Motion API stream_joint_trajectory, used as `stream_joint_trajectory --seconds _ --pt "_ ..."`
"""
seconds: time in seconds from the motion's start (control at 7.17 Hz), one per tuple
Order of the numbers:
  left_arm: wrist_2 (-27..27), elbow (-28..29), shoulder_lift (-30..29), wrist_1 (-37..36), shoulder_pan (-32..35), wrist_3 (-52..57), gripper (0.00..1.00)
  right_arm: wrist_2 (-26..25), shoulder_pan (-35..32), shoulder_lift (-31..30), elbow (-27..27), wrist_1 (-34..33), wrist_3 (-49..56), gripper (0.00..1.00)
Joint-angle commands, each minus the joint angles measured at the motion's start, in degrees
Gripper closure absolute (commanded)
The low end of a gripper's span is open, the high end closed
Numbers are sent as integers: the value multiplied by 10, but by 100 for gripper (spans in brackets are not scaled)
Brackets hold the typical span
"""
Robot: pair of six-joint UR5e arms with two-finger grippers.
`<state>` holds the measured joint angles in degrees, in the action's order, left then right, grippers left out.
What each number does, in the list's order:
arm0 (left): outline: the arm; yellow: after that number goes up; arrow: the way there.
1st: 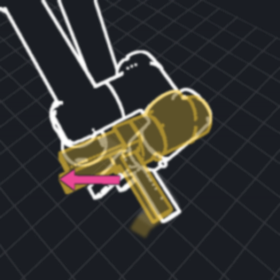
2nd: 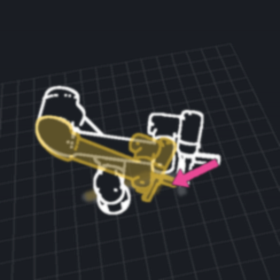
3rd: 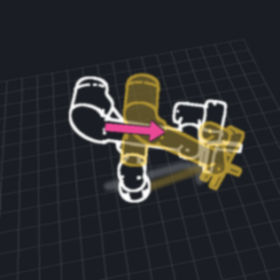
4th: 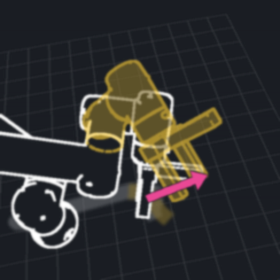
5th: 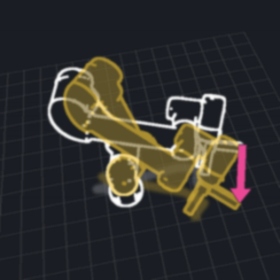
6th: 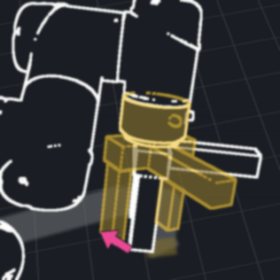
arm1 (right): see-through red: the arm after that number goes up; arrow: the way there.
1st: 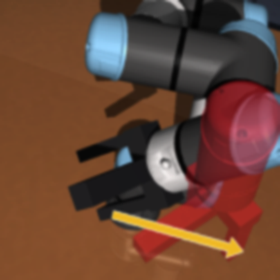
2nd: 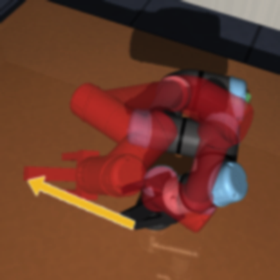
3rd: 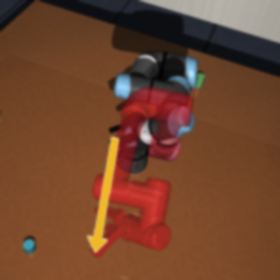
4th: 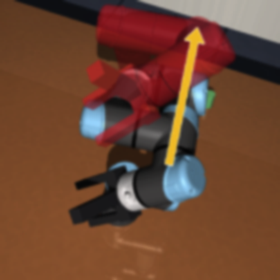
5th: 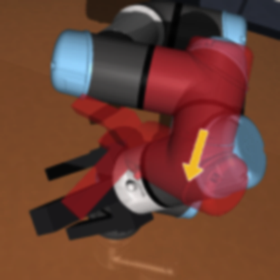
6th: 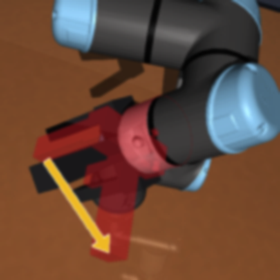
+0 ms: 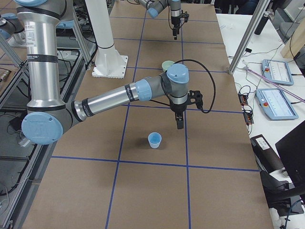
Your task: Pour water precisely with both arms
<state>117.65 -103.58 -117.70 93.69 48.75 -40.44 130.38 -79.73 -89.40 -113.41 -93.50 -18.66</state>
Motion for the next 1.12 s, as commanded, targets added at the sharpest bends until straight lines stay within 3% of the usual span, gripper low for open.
stream_joint_trajectory --seconds 0.0,0.28,0.56,0.7,0.98 --pt "51 -15 97 -10 132 211 0 -38 89 -9 -73 35 -204 0" --pt "92 22 144 -10 233 369 0 -188 222 -26 -148 36 -387 0" --pt "119 102 153 -9 331 515 0 -312 303 -76 -182 36 -456 0" --pt "115 115 153 -4 359 544 0 -361 331 -103 -193 42 -505 0" --pt "115 110 167 1 369 546 0 -513 449 -137 -192 44 -676 0"
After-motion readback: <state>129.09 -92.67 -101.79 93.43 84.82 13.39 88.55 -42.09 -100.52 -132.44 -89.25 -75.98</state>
